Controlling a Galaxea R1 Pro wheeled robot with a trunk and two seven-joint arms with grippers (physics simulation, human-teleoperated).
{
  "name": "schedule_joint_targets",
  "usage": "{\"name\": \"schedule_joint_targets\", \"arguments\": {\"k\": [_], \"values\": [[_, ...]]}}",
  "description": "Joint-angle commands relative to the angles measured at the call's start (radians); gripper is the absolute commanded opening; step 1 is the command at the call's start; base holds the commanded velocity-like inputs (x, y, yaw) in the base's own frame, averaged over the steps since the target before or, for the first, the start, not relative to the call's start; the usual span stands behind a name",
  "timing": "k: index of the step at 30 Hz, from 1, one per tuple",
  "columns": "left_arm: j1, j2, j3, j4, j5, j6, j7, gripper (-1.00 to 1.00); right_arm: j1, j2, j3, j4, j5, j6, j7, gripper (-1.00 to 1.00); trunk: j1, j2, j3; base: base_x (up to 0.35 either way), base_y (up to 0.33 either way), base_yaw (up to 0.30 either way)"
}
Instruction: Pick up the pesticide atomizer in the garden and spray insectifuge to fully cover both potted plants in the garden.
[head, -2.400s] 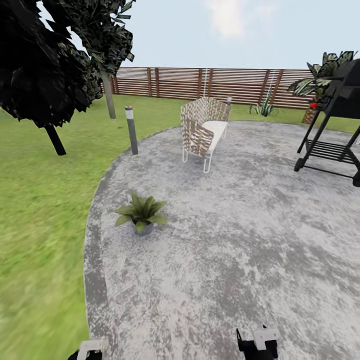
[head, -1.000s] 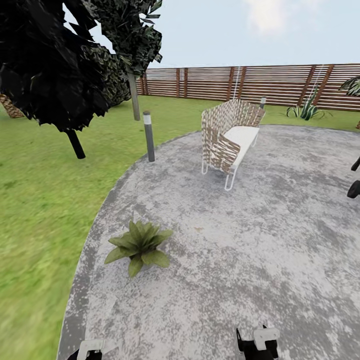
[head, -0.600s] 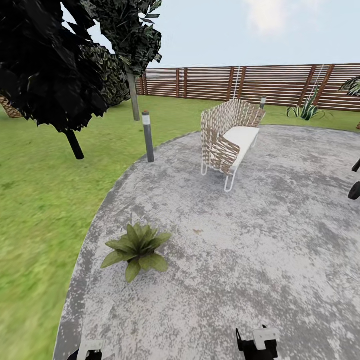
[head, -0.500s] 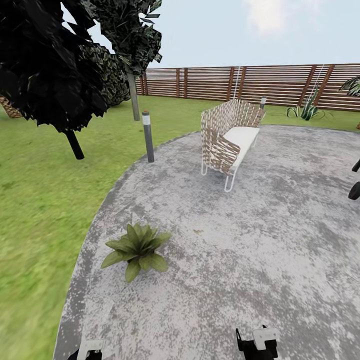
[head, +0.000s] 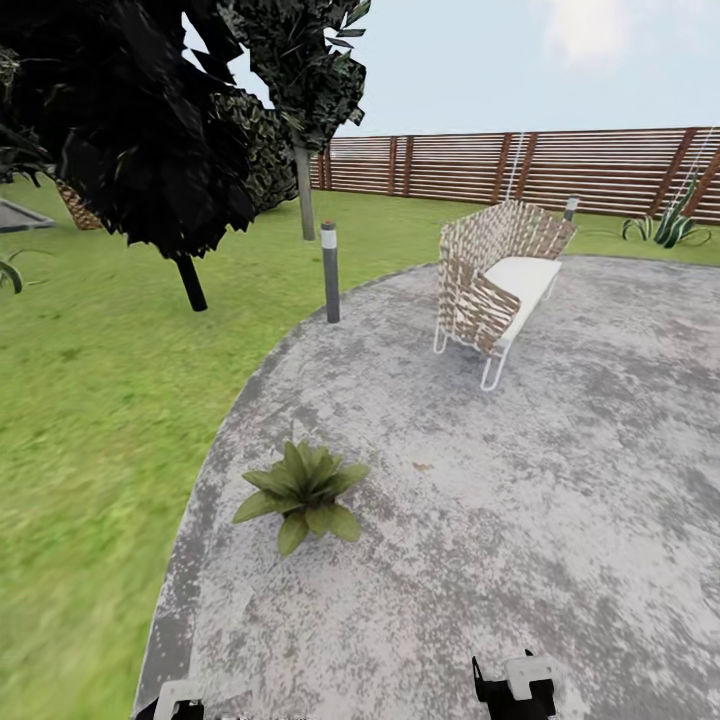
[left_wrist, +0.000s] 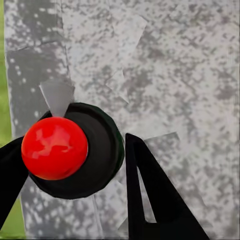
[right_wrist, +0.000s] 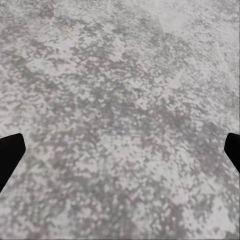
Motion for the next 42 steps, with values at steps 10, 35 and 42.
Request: {"name": "schedule_joint_targets", "arguments": {"k": [10,35,42], "values": [[-0.001,-0.001,0.002,0.000,0.002,-0.003,-0.001,-1.00,0.000,0.001,-0.002,0.000,0.011,-0.002,-0.006,1.00,0.000,0.000,-0.001,0.097,-0.012,0.278],[-0.016,0.014,-0.005,-0.020,-0.081,-0.003,-0.054,-1.00,0.000,0.001,0.066,-0.008,0.045,-0.002,0.002,1.00,0.000,0.000,0.015,0.122,-0.031,0.042],[-0.018,0.053,-0.004,-0.020,-0.277,-0.003,-0.277,-1.00,-0.016,0.001,0.242,-0.013,0.215,0.005,0.027,1.00,0.000,0.000,0.019,0.000,0.000,0.000]]}}
